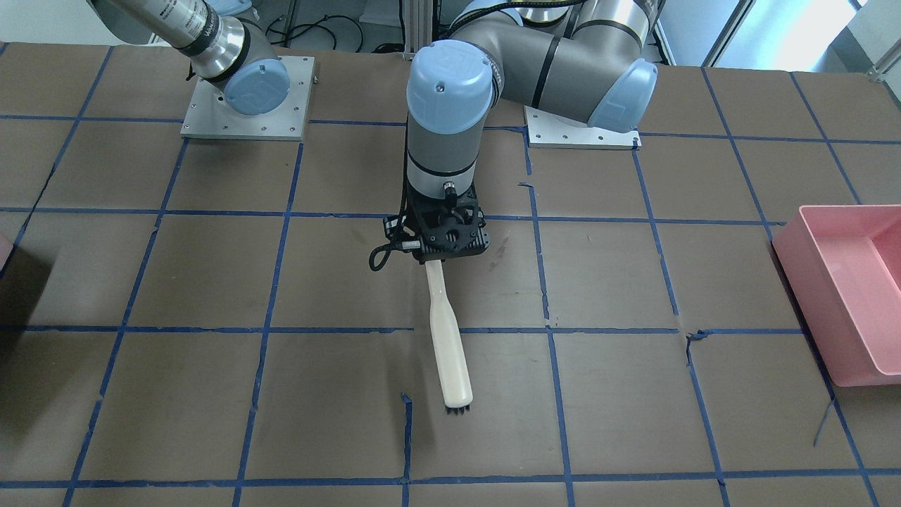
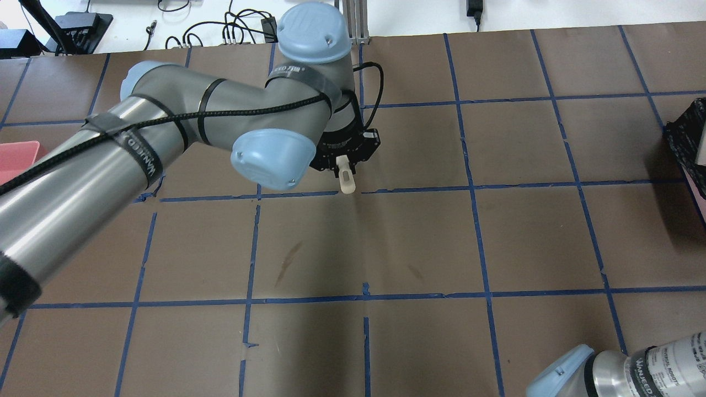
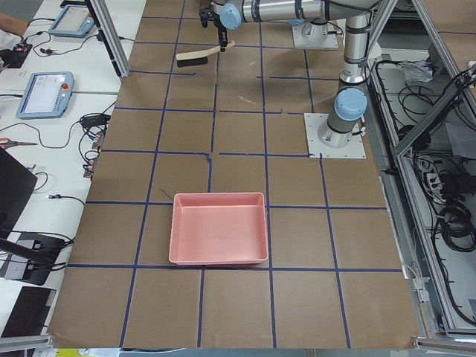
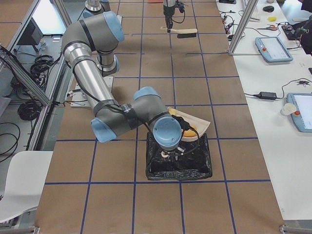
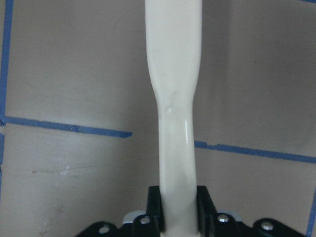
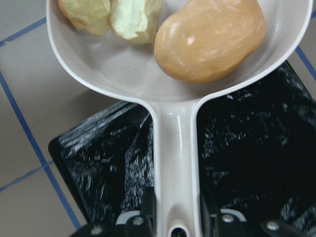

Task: Sweep and dump trash in nearest bin
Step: 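Lift the loaded dustpan over the black bin while the left gripper withdraws the brush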

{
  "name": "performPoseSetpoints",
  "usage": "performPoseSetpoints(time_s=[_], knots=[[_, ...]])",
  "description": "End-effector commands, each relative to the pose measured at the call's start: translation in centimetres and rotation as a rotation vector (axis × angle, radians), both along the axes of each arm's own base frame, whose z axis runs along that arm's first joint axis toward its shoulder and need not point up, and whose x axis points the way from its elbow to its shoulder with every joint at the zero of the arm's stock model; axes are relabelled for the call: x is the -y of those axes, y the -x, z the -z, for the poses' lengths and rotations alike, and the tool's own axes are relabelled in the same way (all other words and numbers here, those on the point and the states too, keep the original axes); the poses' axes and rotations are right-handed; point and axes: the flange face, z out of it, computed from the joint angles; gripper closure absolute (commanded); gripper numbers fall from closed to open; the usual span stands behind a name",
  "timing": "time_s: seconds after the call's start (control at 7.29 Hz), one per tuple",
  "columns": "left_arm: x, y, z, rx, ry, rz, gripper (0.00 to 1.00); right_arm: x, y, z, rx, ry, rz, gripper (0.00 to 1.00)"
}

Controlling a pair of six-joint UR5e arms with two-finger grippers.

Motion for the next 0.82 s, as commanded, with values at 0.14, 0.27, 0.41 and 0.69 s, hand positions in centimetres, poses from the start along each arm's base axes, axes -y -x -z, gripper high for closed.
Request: performPoseSetpoints(time_s=[0.14, 0.27, 0.41, 0.69], knots=[[-9.8, -0.4, 5.0, 0.002, -0.023, 0.147, 0.98, -4.7, 6.7, 0.8, -0.082, -0.051, 0.075, 1.00], [-11.9, 1.5, 5.4, -0.001, 0.002, 0.205, 0.98, -5.3, 7.4, 0.1, -0.159, -0.085, 0.072, 1.00], [-13.0, 2.5, 4.4, -0.019, 0.031, 0.223, 0.98, -4.7, 7.5, -0.1, -0.211, -0.080, 0.010, 1.00], [-15.2, 2.1, 5.6, -0.022, 0.031, 0.207, 0.99, 1.4, 3.9, -2.7, -0.380, -0.061, -0.107, 1.00]])
